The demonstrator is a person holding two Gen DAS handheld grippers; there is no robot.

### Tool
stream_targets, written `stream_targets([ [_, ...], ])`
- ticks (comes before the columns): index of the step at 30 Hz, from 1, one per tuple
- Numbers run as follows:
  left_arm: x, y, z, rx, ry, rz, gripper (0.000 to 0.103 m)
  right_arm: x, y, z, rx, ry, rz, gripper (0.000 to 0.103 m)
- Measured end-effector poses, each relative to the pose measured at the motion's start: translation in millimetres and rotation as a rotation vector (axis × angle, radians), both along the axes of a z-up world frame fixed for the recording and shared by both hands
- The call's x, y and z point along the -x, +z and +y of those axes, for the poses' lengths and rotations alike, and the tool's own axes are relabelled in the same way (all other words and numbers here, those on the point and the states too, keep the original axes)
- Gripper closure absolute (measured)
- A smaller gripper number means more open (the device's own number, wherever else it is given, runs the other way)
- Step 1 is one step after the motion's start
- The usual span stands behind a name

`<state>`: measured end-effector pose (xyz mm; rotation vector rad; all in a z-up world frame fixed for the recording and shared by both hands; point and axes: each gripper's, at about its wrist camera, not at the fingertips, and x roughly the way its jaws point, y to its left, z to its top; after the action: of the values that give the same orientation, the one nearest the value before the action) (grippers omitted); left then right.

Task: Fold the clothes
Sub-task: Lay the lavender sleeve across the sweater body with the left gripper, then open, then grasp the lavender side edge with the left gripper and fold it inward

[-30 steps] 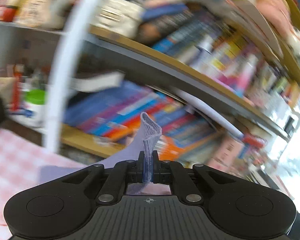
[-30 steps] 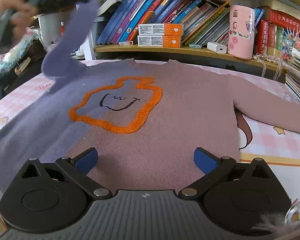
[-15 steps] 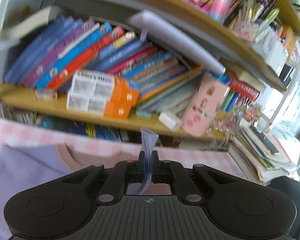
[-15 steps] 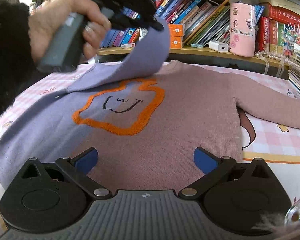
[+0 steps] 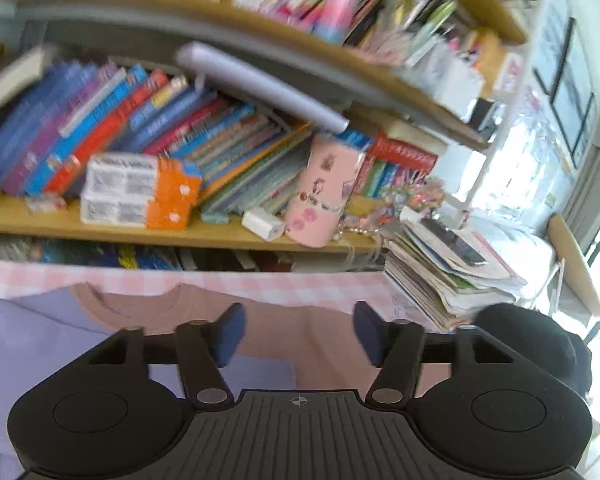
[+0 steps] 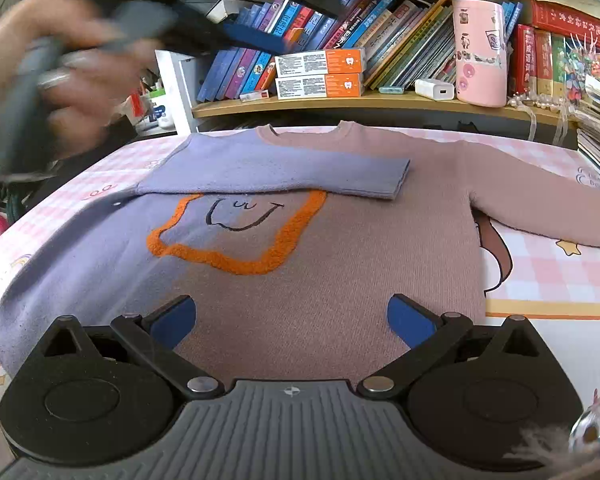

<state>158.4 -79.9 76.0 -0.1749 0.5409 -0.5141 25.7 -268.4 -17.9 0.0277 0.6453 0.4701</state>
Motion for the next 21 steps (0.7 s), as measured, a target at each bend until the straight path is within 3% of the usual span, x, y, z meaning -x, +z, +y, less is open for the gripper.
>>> stream_targets([
  [2, 31.0, 3.3, 9.2, -0.088, 0.027, -0.055, 0.024, 0.4, 0.1, 0.4, 0.002, 0.000, -0.001, 0.000],
  [7, 101.1, -14.7, 29.8, -0.346, 0.109, -0.135, 0.015, 0.8, 0.6, 2.0, 0.012, 0.000, -0.004, 0.000],
  [13, 147.2, -43.8, 69.1, -0.559, 0.216, -0.114, 0.010, 0.5, 1.5, -2.1, -0.006, -0.016, -0.006, 0.000],
  [15, 152.3, -50.5, 78.8, -0.592, 0.232, -0.061, 0.010, 0.1, 1.5, -3.5, -0.012, -0.022, -0.004, 0.000],
  [18, 159.5, -56.9, 95.1, -0.545, 0.201, 0.017, 0.010, 0.4, 1.6, -6.3, -0.025, -0.032, -0.004, 0.000],
  [21, 169.9, -61.5, 108.4, -0.520, 0.210, 0.029, 0.010, 3.0, 3.7, -13.6, -0.056, -0.060, -0.020, 0.000],
])
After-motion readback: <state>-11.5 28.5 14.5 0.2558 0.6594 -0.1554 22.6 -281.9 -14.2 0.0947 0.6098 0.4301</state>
